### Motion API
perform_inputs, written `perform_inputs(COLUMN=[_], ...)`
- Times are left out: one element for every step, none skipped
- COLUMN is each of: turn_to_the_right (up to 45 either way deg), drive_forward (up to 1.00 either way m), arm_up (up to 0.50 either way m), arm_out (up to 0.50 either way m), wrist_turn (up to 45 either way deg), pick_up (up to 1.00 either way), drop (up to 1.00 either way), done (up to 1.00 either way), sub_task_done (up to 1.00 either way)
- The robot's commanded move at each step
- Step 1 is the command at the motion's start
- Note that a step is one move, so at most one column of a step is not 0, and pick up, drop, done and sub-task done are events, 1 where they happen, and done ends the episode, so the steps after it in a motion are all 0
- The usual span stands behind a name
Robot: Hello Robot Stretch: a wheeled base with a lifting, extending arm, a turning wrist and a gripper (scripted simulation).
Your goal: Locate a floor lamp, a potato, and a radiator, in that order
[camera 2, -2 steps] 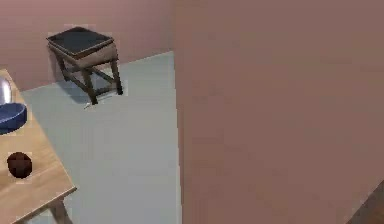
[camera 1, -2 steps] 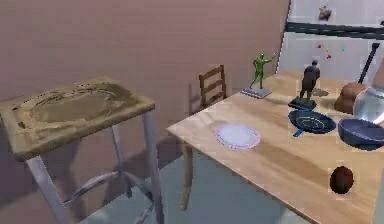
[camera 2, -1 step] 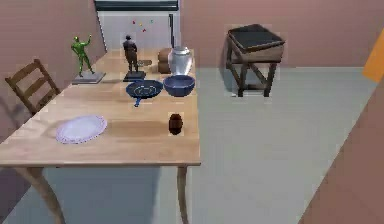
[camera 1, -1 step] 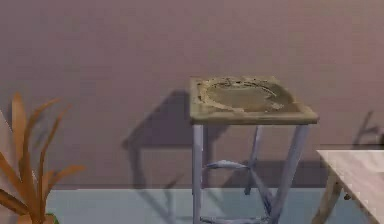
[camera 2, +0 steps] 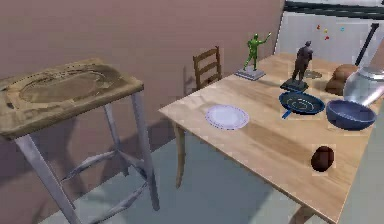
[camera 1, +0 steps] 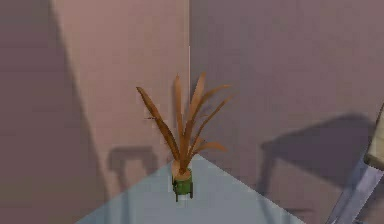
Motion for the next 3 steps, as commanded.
perform_inputs(turn_to_the_right=[-18.0, 0.0, -45.0], drive_forward=[0.00, 0.30, 0.00], arm_up=[0.00, 0.00, 0.00], arm_out=[0.00, 0.00, 0.00], wrist_turn=[0.0, 0.0, 0.0], pick_up=[0.00, 0.00, 0.00], drop=[0.00, 0.00, 0.00], done=[0.00, 0.00, 0.00], sub_task_done=[0.00, 0.00, 0.00])
